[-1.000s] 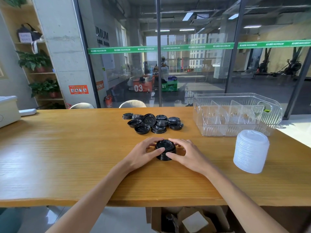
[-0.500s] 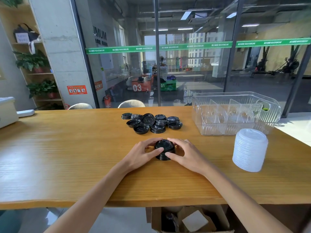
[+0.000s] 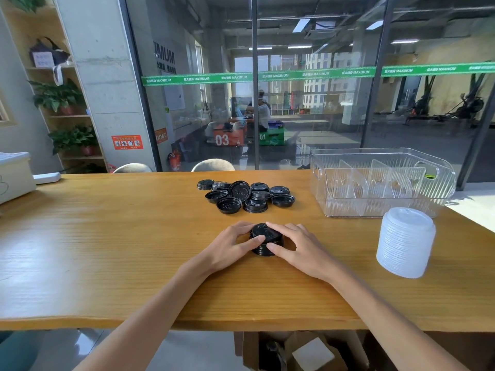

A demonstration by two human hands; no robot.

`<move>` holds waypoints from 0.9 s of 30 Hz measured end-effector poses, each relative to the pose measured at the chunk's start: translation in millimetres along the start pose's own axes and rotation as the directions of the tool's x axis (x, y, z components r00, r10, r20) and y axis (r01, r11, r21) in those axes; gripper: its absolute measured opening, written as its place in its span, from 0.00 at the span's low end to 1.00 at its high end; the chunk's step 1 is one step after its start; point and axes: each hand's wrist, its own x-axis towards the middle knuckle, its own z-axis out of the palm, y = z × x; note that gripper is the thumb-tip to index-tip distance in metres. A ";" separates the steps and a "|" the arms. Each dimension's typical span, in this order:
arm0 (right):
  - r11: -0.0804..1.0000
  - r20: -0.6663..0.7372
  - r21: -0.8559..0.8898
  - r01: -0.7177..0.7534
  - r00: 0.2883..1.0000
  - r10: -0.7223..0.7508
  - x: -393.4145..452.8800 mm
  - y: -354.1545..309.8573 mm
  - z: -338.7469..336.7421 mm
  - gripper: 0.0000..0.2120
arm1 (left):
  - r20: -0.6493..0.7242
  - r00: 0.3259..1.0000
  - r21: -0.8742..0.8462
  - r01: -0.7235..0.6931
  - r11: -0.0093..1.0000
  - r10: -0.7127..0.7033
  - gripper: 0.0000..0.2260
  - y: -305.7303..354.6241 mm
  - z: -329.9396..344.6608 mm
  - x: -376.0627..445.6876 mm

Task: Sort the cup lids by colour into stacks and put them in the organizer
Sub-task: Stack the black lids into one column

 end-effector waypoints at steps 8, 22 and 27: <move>0.997 0.004 0.071 -0.013 1.000 0.013 -2.2 0.6 -2.6 0.32 | -0.003 1.000 0.097 -0.013 0.995 0.013 0.25 -2.7 3.2 -1.3; 0.985 -0.014 0.149 -0.093 0.995 0.096 -3.6 2.1 -3.3 0.38 | -0.065 0.998 -0.002 0.018 1.000 -0.018 0.28 -1.8 1.3 -2.1; 0.989 -0.017 0.118 -0.090 0.996 0.093 -5.3 1.1 -3.6 0.39 | -0.197 0.975 -0.163 0.073 0.984 -0.104 0.24 -3.8 -6.4 -0.3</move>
